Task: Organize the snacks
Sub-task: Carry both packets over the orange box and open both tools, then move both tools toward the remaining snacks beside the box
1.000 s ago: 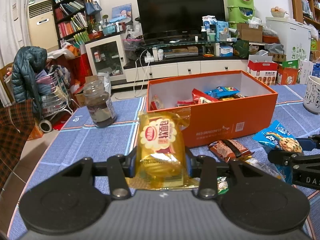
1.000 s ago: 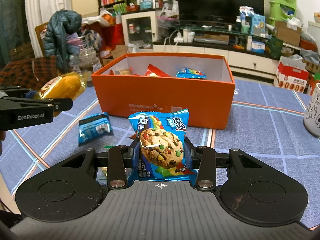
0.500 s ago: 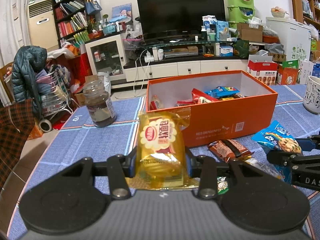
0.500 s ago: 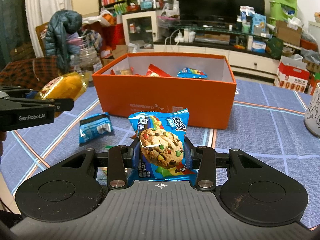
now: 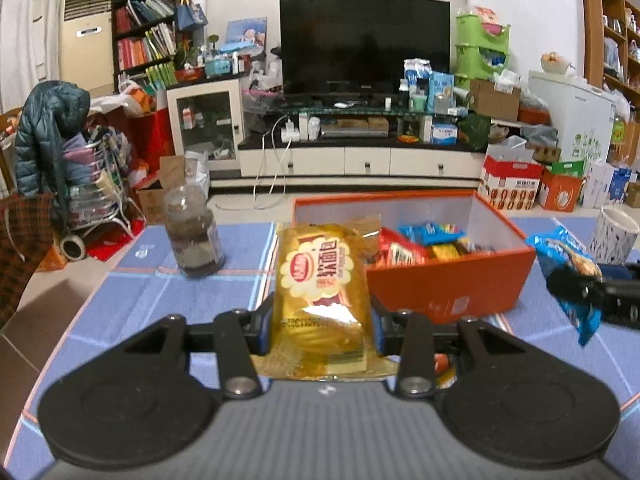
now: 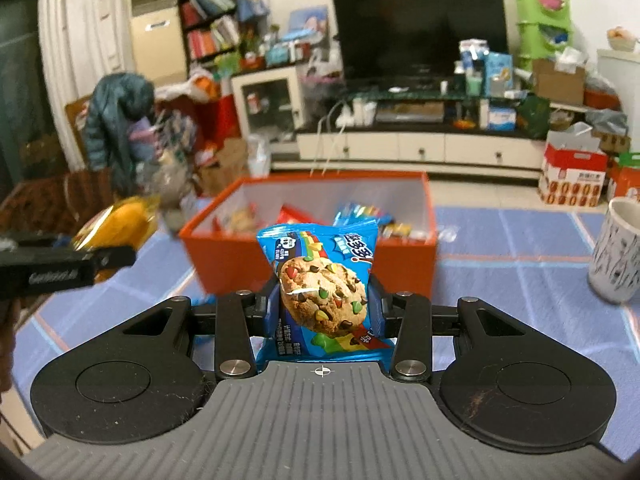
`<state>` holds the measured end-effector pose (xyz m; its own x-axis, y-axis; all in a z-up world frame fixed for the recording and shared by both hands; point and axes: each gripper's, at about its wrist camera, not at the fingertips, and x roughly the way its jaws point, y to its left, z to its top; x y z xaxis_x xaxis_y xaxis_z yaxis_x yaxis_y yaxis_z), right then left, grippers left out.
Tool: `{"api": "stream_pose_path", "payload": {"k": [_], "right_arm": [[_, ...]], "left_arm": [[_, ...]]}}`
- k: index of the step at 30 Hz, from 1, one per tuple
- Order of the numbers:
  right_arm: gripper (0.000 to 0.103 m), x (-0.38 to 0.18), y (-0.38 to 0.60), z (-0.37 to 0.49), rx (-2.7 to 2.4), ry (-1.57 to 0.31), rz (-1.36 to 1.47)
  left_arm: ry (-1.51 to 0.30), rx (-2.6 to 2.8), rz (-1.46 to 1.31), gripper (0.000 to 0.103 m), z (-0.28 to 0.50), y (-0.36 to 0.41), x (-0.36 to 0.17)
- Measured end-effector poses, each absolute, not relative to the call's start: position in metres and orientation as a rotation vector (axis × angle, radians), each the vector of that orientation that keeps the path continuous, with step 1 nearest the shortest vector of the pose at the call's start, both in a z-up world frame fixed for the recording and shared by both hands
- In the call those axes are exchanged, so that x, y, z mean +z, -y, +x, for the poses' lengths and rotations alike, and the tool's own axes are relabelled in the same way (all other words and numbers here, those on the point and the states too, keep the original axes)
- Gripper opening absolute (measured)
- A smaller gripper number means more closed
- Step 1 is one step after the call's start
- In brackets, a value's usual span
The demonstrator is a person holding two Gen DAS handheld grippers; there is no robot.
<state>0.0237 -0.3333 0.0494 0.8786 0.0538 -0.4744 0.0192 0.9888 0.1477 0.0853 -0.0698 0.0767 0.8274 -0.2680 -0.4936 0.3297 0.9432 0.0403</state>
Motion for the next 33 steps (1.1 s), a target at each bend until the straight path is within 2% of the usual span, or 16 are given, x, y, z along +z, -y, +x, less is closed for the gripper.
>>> {"api": "stream_pose_path", "payload": {"k": [9,11,12,13,15,16,17,19,24,29,33], "right_arm": [[0.027,0.064,0.343,0.136,0.014,-0.506,0.183],[0.029,0.063,0.340,0.166,0.005,-0.517,0.166],[0.031,0.061,0.339,0.177,0.000,-0.538,0.164],[0.034,0.060,0.340,0.183,-0.012,-0.559,0.176],[0.034,0.066,0.343,0.166,-0.015,-0.531,0.201],[0.038,0.069,0.344,0.149,0.000,-0.503,0.204],[0.043,0.071,0.345,0.129,0.006,-0.483,0.200],[0.046,0.066,0.341,0.082,0.013,-0.472,0.174],[0.046,0.027,0.321,0.012,0.014,-0.557,0.103],[0.046,-0.003,0.306,0.014,0.034,-0.607,0.062],[0.047,-0.037,0.312,0.040,0.064,-0.700,0.177]], "left_arm": [[-0.481,-0.308,0.159,0.041,0.170,0.122,0.091],[-0.493,-0.305,0.179,0.049,0.197,0.137,0.084],[-0.511,-0.295,0.177,0.058,0.205,0.140,0.080],[-0.536,-0.284,0.171,0.059,0.207,0.138,0.077],[-0.521,-0.318,0.151,0.063,0.189,0.122,0.077],[-0.503,-0.341,0.154,0.067,0.176,0.112,0.076],[-0.489,-0.350,0.162,0.066,0.159,0.099,0.074],[-0.500,-0.363,0.146,0.066,0.133,0.075,0.068],[-0.623,-0.272,0.001,0.066,0.086,0.025,0.040],[-0.684,-0.251,-0.050,0.067,0.062,0.021,0.019],[-0.724,-0.280,-0.038,0.068,0.063,0.024,0.009]]}}
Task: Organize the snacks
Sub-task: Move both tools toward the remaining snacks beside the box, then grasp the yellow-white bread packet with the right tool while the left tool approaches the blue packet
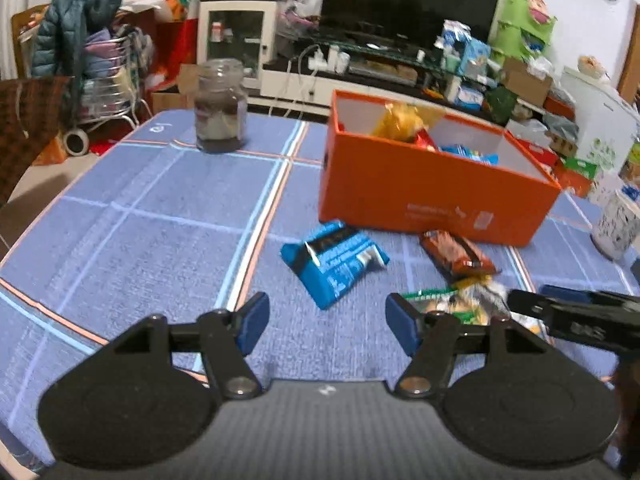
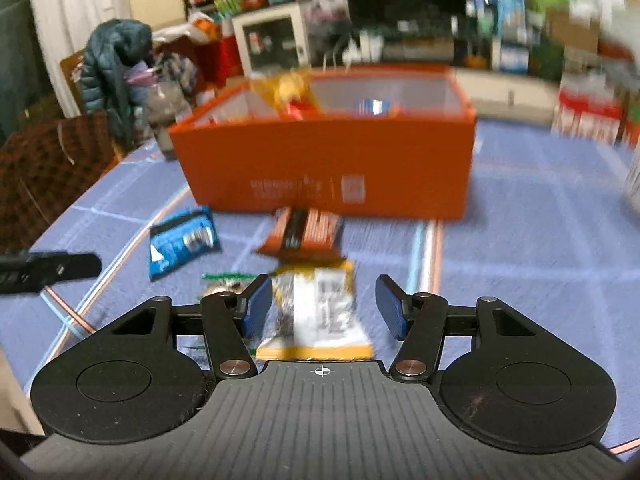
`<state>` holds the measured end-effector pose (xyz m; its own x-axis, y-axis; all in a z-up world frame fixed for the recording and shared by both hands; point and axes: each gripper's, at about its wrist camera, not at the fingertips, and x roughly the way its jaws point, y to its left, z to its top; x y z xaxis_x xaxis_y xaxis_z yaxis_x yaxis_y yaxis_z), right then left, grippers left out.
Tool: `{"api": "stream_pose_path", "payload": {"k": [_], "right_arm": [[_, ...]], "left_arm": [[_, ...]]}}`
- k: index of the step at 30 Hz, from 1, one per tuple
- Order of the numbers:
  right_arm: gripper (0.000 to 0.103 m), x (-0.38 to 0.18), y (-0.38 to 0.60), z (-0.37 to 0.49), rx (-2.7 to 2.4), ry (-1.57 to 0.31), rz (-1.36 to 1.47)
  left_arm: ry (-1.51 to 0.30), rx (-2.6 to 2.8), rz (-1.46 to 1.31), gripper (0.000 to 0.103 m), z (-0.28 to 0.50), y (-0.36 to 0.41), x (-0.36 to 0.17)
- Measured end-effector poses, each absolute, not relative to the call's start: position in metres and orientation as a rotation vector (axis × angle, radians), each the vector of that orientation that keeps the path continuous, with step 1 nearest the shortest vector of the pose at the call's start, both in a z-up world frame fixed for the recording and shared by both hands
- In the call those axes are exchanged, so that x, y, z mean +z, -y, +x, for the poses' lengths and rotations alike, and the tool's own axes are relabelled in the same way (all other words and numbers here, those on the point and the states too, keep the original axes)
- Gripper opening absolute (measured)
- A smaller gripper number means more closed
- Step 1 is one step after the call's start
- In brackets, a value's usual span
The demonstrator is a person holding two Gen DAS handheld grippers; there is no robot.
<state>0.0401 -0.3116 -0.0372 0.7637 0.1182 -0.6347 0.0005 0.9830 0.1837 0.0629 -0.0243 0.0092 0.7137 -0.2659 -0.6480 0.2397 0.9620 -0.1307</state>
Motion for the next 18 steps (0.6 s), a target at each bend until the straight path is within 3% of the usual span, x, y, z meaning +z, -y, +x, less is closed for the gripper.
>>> {"api": "stream_pose_path", "payload": {"k": [4,6,9,11,18], "right_arm": [[0.059,-0.051,0.309,0.055,0.106,-0.728,0.196],[0.060,-0.056,0.303,0.061,0.104,-0.745,0.183],[0.057,-0.062,0.299,0.071,0.108,-0.782,0.175],[0.039,-0.061,0.296,0.070,0.103,-0.786,0.121],[0.036,-0.058,0.319,0.059,0.043,-0.801,0.098]], "left_arm": [[-0.748,-0.300,-0.031,0.068,0.065,0.021,0.004],[-0.759,-0.298,-0.029,0.068,0.067,0.025,0.001],[-0.777,-0.315,-0.031,0.068,0.069,0.032,-0.002],[-0.777,-0.340,-0.025,0.069,0.068,0.038,-0.003],[-0.796,-0.372,0.007,0.069,0.068,0.056,-0.010]]}}
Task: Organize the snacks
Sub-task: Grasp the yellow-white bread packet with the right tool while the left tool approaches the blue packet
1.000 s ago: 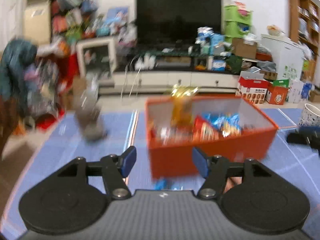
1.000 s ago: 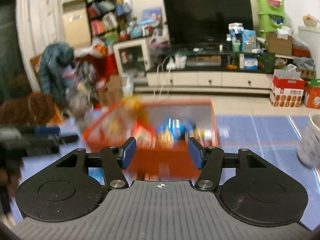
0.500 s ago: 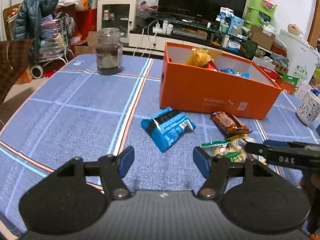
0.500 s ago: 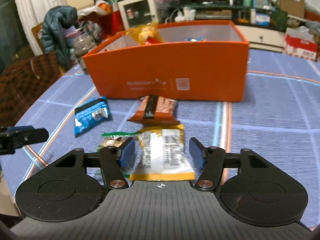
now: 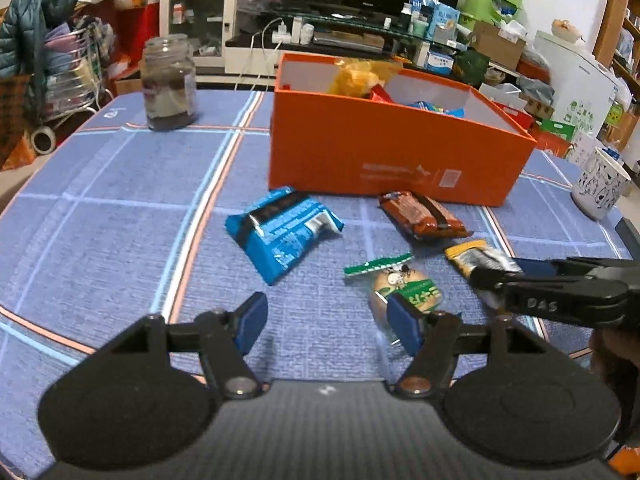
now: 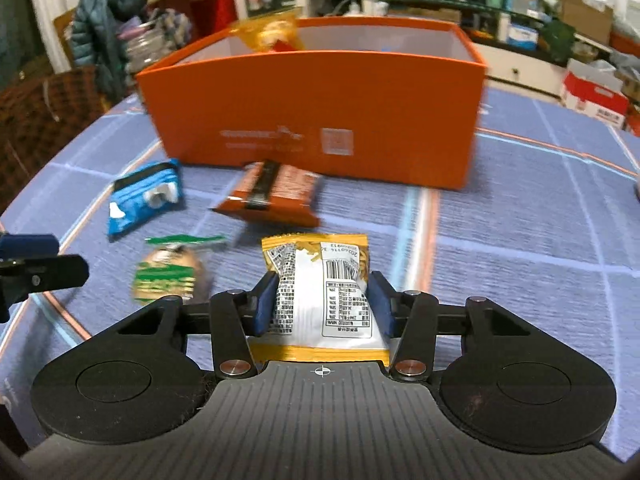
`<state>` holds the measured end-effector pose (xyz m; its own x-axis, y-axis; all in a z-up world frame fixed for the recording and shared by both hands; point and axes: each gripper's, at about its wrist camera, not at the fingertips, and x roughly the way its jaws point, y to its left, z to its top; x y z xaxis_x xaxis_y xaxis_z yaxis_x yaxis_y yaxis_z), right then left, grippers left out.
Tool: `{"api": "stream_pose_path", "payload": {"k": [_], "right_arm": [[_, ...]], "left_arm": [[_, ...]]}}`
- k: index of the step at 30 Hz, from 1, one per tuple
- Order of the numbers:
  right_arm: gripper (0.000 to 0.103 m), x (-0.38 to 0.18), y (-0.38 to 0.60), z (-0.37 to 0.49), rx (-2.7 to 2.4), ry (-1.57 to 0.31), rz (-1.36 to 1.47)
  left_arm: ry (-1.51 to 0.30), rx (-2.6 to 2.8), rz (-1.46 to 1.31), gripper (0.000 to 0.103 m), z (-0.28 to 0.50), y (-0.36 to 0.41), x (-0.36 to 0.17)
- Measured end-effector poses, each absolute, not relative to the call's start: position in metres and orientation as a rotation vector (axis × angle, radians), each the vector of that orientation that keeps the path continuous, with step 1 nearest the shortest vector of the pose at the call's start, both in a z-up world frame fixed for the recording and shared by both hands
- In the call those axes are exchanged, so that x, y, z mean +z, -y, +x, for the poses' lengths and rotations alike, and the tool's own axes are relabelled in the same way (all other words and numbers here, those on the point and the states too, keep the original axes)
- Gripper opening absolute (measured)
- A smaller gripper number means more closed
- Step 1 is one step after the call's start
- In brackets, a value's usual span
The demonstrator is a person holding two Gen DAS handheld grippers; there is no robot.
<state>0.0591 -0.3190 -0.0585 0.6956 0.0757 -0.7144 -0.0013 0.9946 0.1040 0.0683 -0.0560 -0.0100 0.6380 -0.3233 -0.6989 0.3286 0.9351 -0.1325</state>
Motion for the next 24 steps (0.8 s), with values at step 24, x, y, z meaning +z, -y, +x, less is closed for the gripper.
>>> {"api": "stream_pose_path", "payload": {"k": [24], "right_arm": [[0.042,-0.059,0.330,0.053,0.080,-0.801,0.095]], "left_arm": [[-0.632,-0.765,0.427,0.070,0.158,0.051,-0.030]]}}
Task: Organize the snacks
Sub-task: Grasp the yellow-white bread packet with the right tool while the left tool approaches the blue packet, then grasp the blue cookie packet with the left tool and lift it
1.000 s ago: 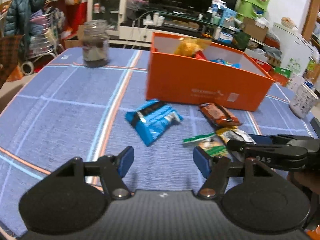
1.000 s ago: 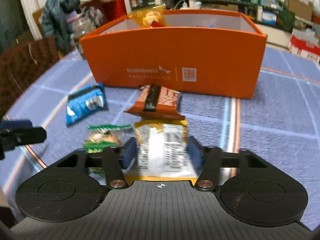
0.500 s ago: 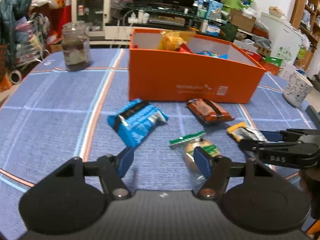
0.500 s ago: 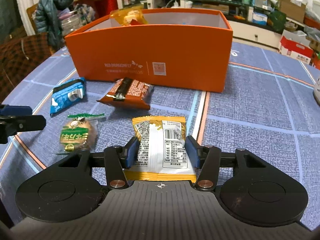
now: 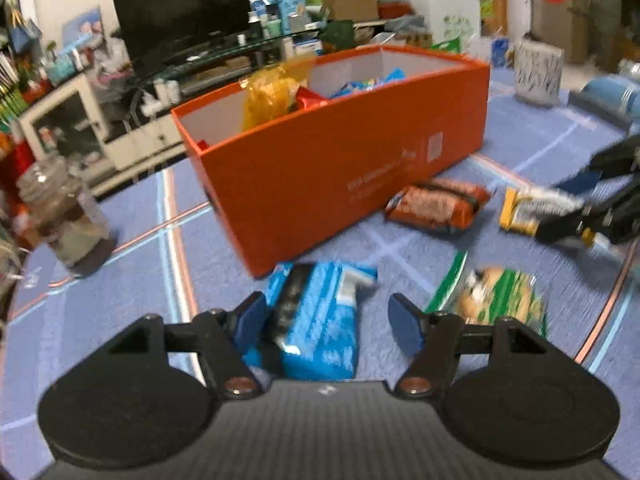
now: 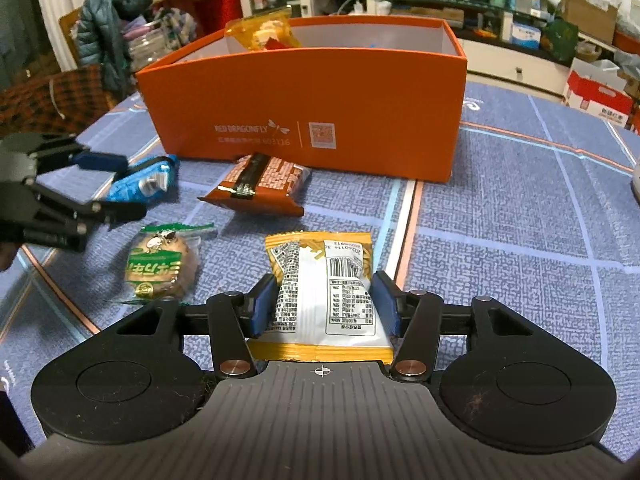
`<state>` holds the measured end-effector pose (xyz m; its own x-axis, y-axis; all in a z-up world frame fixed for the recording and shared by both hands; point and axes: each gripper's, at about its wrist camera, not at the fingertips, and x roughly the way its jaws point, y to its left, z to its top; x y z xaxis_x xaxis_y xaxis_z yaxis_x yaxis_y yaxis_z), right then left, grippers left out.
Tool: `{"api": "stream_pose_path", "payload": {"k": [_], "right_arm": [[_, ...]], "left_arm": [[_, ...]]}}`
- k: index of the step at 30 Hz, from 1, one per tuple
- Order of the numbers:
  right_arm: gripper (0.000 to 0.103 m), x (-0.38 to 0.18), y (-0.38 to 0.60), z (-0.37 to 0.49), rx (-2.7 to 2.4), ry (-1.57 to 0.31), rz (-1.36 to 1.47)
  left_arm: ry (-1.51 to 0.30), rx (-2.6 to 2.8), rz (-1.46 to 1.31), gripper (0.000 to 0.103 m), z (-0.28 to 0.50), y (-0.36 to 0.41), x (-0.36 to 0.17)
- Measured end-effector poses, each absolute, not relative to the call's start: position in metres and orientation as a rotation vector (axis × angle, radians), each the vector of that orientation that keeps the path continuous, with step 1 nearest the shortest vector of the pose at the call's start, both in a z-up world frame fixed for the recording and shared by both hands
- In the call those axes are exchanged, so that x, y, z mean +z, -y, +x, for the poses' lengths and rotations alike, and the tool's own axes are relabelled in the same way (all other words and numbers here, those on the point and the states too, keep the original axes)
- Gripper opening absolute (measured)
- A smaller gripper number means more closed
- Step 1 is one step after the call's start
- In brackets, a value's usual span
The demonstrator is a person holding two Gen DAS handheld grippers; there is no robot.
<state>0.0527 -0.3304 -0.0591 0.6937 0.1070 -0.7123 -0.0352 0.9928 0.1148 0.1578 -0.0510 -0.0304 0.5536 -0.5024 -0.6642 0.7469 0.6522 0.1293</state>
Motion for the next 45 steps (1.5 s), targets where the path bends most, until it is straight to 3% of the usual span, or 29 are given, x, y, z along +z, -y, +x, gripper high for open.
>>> {"api": "stream_pose_path", "payload": {"k": [11,18,23,27,36,45], "right_arm": [[0.043,-0.059,0.329,0.054,0.078,-0.807,0.098],[0.042,-0.058,0.328,0.052,0.077,-0.813,0.099],[0.042,-0.057,0.328,0.050,0.082,-0.816,0.105],[0.042,-0.058,0.329,0.046,0.089,-0.815,0.098],[0.043,-0.057,0.327,0.050,0.088,-0.822,0.086],[0.043,-0.057,0.326,0.052,0.085,-0.824,0.083]], "left_arm": [[-0.657,-0.816,0.397,0.072,0.158,0.062,-0.031],[-0.735,-0.818,0.387,0.072,0.101,0.057,-0.027],[-0.513,-0.847,0.571,0.073,0.081,0.048,-0.006],[-0.468,-0.926,0.799,0.074,0.110,0.044,-0.008],[-0.668,-1.080,0.701,0.075,0.175,0.041,-0.034],[-0.766,-0.907,0.463,0.074,0.150,0.028,-0.042]]}}
